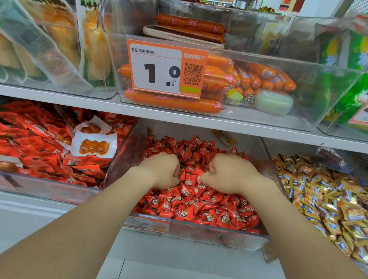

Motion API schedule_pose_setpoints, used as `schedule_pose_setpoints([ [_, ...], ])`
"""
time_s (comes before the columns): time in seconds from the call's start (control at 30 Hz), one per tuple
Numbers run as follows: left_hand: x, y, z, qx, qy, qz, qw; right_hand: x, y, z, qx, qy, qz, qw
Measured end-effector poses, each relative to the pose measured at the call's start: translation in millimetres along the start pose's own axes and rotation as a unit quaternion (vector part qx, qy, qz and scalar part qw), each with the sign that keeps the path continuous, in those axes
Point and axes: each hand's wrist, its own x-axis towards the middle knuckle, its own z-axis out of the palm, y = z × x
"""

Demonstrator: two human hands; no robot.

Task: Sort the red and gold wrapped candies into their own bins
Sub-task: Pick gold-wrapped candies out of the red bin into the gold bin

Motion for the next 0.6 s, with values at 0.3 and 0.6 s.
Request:
schedule_pose_setpoints([
  [0.3, 0.2, 1.1, -14.5, -0.019, 0.08, -0.053, 0.995, -3.0, 6.6, 4.2, 0.164, 0.098, -0.04, 0.981],
  [0.6, 8.6, -13.1, 1.0, -0.022, 0.085, -0.017, 0.996, 4.6, -33.5, 26.6, 0.02, 0.011, -0.099, 0.995],
])
